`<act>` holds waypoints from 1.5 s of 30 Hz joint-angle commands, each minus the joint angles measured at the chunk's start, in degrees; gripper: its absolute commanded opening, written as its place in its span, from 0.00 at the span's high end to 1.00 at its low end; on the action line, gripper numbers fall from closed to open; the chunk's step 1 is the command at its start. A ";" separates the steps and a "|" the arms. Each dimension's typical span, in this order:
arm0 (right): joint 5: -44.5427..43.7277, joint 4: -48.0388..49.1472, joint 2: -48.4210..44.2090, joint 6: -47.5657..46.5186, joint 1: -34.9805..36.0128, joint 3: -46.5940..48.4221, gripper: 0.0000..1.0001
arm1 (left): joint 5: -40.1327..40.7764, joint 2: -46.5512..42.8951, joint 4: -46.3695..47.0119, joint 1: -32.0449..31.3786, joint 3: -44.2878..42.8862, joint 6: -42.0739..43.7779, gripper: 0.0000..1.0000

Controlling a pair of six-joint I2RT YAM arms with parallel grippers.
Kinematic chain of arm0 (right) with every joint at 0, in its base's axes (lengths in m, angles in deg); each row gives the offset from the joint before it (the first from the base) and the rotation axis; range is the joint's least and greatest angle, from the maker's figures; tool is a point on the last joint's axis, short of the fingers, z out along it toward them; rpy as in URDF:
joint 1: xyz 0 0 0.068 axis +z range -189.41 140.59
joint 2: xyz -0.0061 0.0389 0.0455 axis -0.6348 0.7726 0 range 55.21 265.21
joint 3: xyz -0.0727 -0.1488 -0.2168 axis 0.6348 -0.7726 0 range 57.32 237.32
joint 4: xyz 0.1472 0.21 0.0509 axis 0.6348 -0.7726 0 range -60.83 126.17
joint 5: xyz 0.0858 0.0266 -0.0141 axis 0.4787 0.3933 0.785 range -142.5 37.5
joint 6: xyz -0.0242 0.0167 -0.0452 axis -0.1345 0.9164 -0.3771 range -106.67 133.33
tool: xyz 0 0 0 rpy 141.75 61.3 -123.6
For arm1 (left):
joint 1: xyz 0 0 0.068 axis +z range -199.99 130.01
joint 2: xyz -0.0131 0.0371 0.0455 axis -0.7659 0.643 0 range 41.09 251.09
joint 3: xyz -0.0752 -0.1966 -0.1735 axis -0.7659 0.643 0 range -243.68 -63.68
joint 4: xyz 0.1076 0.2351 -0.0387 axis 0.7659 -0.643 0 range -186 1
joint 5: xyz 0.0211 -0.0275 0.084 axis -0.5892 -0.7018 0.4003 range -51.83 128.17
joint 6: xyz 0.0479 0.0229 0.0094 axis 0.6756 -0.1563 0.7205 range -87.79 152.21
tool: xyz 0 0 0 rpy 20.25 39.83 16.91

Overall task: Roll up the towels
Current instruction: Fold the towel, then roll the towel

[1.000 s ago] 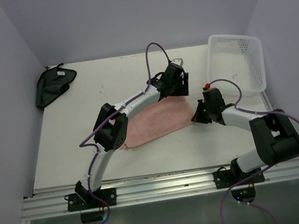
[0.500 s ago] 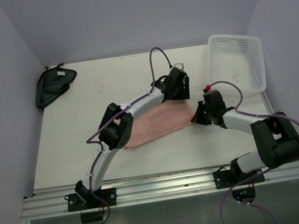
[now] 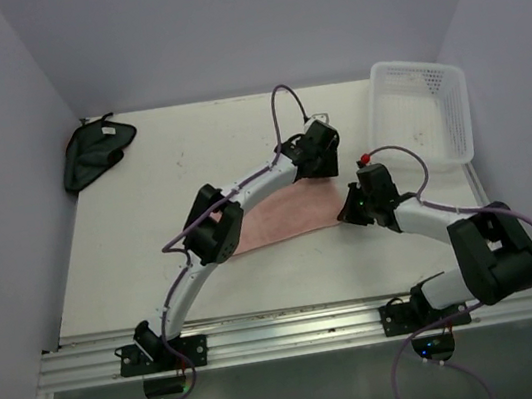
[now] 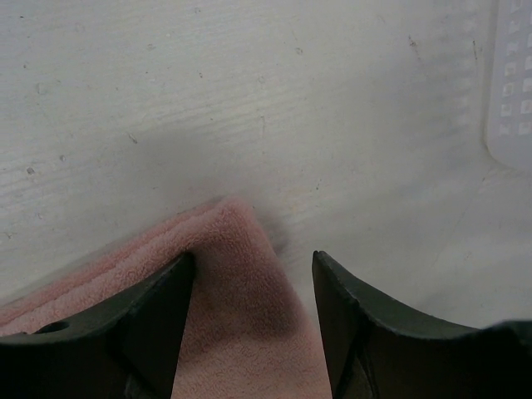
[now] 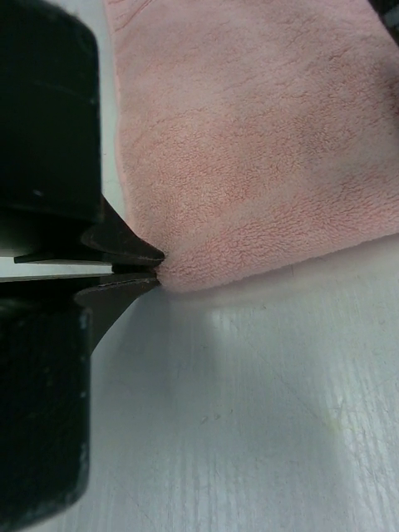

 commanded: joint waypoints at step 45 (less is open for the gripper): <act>-13.38 -7.62 -11.40 -1.25 5.33 0.02 0.51 | 3.71 4.03 -6.55 -2.64 0.84 -1.02 0.69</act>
